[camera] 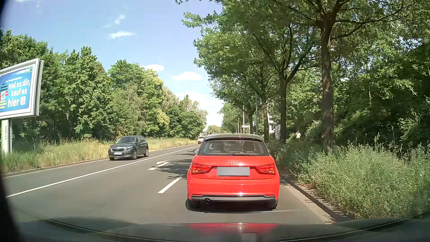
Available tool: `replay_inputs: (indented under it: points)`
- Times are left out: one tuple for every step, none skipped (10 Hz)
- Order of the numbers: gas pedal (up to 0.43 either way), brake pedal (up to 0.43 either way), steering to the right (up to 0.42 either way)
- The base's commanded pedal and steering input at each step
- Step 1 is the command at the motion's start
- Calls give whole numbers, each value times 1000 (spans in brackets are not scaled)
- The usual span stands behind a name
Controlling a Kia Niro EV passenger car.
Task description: Follow the waypoints while adhering to traffic rules and regulations
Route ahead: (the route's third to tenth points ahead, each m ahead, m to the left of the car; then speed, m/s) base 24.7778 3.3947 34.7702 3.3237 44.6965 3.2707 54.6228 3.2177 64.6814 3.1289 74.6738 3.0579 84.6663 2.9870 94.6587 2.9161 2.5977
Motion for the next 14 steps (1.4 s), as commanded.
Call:
replay_inputs:
  points:
    - [0,183,2]
    - [0,183,2]
    - [0,183,2]
    - [0,183,2]
    - [0,183,2]
    - [0,177,2]
    - [0,165,1]
    - [0,152,2]
    - [0,116,2]
    - [0,85,1]
    - [0,49,1]
    - [0,37,1]
    - [0,30,0]
    - [0,37,0]
